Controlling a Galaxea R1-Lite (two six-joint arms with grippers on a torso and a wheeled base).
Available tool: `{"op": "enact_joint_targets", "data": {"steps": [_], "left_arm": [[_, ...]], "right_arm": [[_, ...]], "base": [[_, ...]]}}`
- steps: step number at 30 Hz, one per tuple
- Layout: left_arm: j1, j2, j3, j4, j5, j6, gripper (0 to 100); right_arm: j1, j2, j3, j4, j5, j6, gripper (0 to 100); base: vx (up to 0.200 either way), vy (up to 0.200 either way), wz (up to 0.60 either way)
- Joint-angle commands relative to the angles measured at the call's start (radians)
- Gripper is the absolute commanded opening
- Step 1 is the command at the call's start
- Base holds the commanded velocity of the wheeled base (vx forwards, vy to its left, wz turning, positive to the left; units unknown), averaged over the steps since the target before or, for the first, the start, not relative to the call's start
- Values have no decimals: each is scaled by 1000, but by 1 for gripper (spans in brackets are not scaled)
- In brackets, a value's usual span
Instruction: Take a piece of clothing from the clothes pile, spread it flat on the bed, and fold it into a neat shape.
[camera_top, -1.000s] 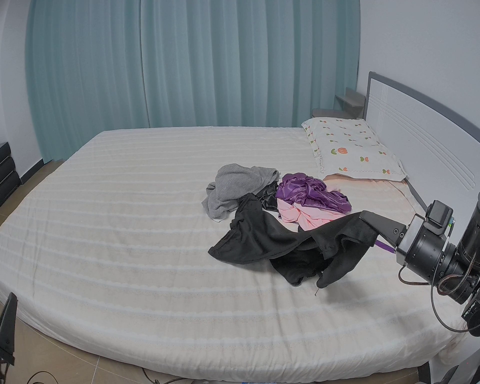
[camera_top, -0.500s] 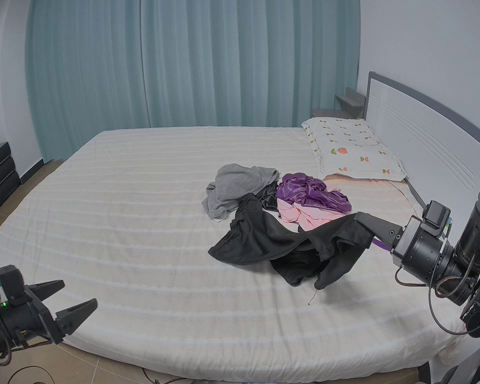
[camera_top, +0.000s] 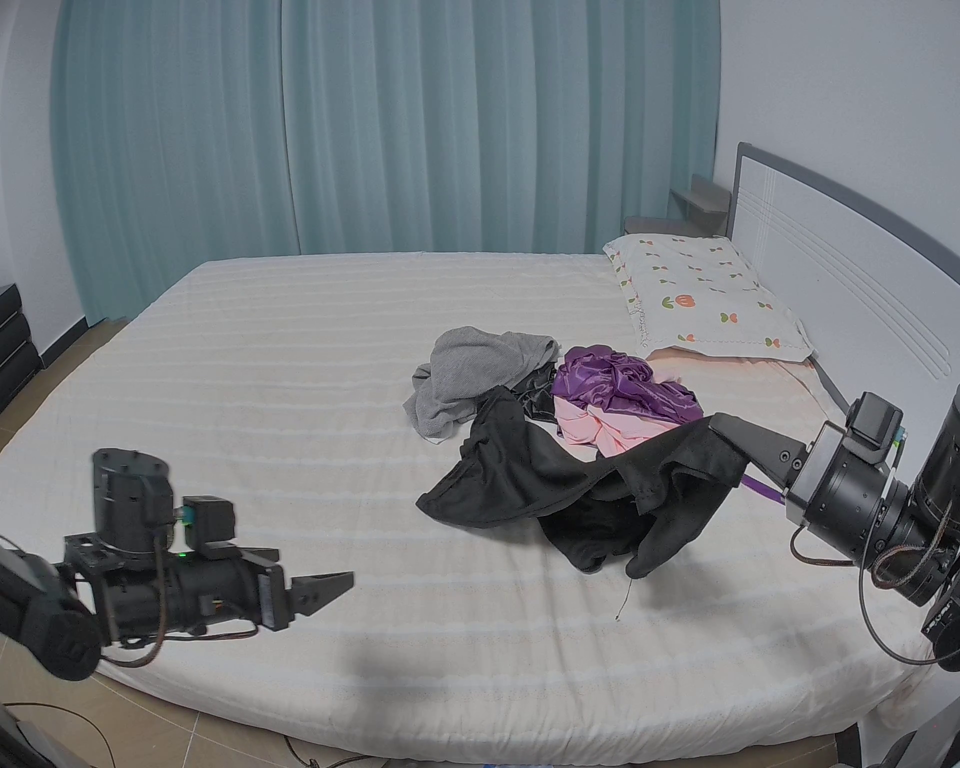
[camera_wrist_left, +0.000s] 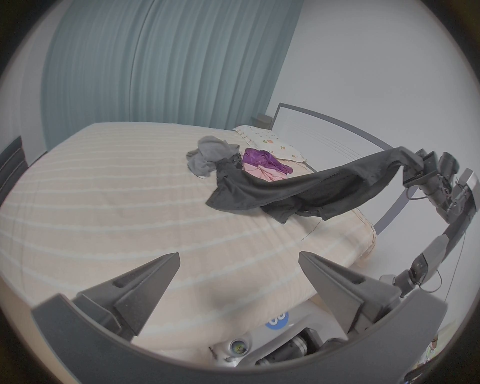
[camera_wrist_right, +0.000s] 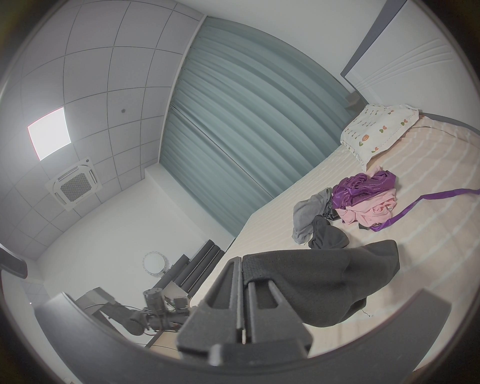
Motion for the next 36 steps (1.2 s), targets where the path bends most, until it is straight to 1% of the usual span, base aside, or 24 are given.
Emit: {"op": "enact_joint_targets", "data": {"steps": [1,2,4,5,7,15,20,21,23,24,25,27,28,29,30,31,36], "left_arm": [[-164,388,-130,-184,69,-86,100],[-182,458,-175,-219,78,-86,100],[-193,501,-207,-253,101,-91,100],[-202,549,-236,-284,133,-93,100],[-210,612,-271,-305,158,-86,100],[-212,814,-445,-331,170,-79,100],[-213,873,-518,-343,175,-77,100],[-218,911,-574,-346,204,-66,100],[-218,946,-627,-345,239,-59,100],[-218,946,-627,-345,239,-59,100],[-213,985,-670,-348,251,-59,100],[-213,1014,-716,-345,251,-59,100],[-213,1014,-716,-345,251,-59,100],[-213,1038,-752,-340,251,-57,100],[-213,1038,-752,-340,251,-57,100],[-212,1054,-787,-323,254,-54,100],[-207,1061,-856,-288,256,-50,100]], "right_arm": [[1,-15,-24,9,-4,-5,0],[1,-24,-32,10,-4,-5,0],[4,-34,-29,10,-3,-5,0],[11,-38,-21,10,-3,-5,0],[24,-38,-18,10,-4,-3,0],[31,-47,-15,10,-3,-2,0],[31,-50,-15,9,-6,-2,0],[31,-48,-15,10,-9,-2,0],[31,-48,-13,10,-14,-3,0],[31,-48,-13,10,-14,-3,0],[31,-48,-15,10,-15,-3,0],[30,-48,-15,9,-14,-3,0],[30,-48,-15,9,-14,-3,0],[30,-47,-16,10,-14,-3,0],[30,-47,-16,10,-14,-3,0],[28,-42,-16,10,-15,-3,0],[27,-39,-21,10,-15,-3,0]], "base": [[0,0,0],[0,0,0],[0,0,0],[0,0,0],[0,0,0],[0,0,0],[0,0,0],[0,0,0],[0,0,0],[0,0,0],[0,0,0],[0,0,0],[0,0,0],[0,0,0],[0,0,0],[0,0,0],[0,0,0]]}}
